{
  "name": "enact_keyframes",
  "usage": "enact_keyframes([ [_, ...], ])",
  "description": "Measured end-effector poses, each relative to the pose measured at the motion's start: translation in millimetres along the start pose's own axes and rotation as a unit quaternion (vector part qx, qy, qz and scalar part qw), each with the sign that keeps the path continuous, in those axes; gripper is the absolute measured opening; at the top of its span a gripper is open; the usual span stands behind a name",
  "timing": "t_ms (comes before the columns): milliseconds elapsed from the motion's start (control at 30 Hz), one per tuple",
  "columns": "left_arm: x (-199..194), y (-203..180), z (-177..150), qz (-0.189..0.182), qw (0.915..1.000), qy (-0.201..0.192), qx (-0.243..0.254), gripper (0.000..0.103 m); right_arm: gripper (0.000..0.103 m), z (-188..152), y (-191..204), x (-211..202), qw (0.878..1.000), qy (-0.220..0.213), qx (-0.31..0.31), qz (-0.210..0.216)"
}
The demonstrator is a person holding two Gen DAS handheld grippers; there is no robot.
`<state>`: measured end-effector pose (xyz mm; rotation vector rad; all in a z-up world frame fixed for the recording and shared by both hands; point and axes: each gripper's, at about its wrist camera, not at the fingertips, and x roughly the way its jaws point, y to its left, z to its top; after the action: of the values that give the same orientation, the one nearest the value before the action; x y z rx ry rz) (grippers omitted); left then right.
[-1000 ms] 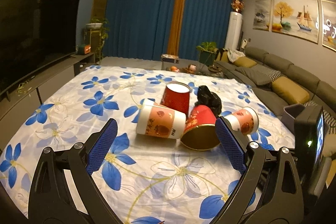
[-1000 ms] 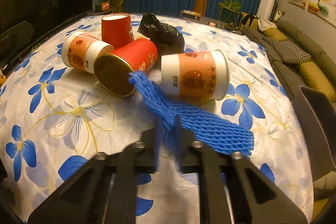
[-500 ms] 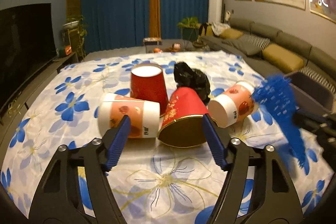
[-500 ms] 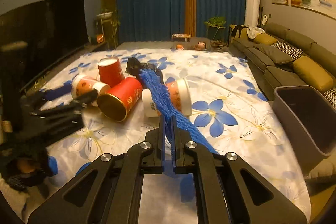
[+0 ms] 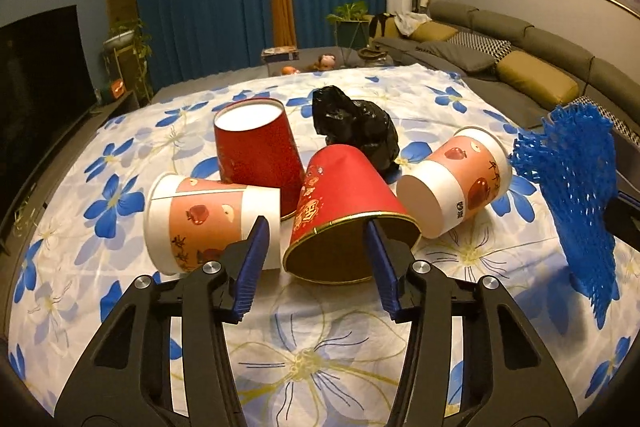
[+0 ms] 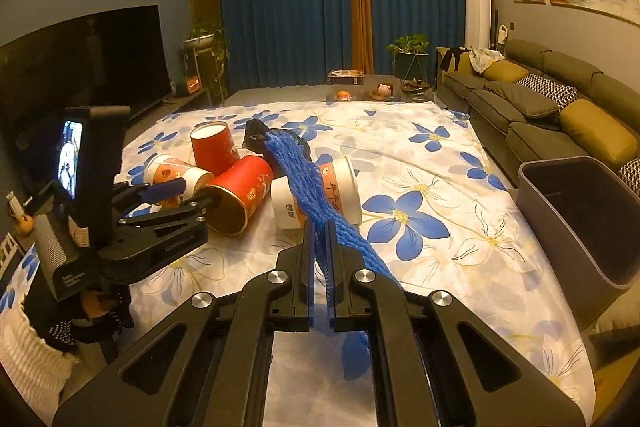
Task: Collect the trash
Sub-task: 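Grasp the red gold-rimmed cup with the left tool, then carry the red cup and blue net with both tools over the grey bin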
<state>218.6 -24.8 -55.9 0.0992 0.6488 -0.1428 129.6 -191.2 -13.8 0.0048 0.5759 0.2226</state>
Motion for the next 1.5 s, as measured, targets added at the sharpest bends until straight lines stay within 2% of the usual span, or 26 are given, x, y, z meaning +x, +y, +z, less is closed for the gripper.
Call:
enact_keyframes([
  [67,2.7,-1.4,1.3,0.002,1.0000,0.004,0.002,0.034,0.005,0.3,-0.5,0.0,1.000,0.000,0.001,0.000],
  [167,5.8,-2.7,2.7,-0.002,1.0000,0.009,0.002,0.022,0.005,0.9,-1.8,-2.0,1.000,-0.002,0.003,0.000],
  [400,3.3,-7.1,4.1,-0.022,0.9997,0.010,-0.001,0.002,0.005,2.2,-8.9,-10.0,1.000,-0.009,0.015,-0.001],
  [533,-5.5,-8.1,3.9,-0.032,0.9994,0.001,-0.012,0.002,0.005,1.8,-13.8,-18.3,1.000,-0.014,0.021,-0.002],
  [867,-67.5,5.0,-7.8,-0.066,0.9946,-0.034,-0.073,0.002,0.005,3.5,-34.3,-41.7,0.999,-0.032,0.042,-0.014],
  [1067,-88.0,4.0,-7.9,-0.064,0.9951,-0.039,-0.065,0.002,0.005,10.0,-42.6,-54.9,0.998,-0.044,0.049,-0.023],
  [1500,-105.1,-24.4,16.0,-0.099,0.9926,-0.062,-0.034,0.002,0.005,26.8,-58.9,-78.5,0.994,-0.080,0.057,-0.055],
])
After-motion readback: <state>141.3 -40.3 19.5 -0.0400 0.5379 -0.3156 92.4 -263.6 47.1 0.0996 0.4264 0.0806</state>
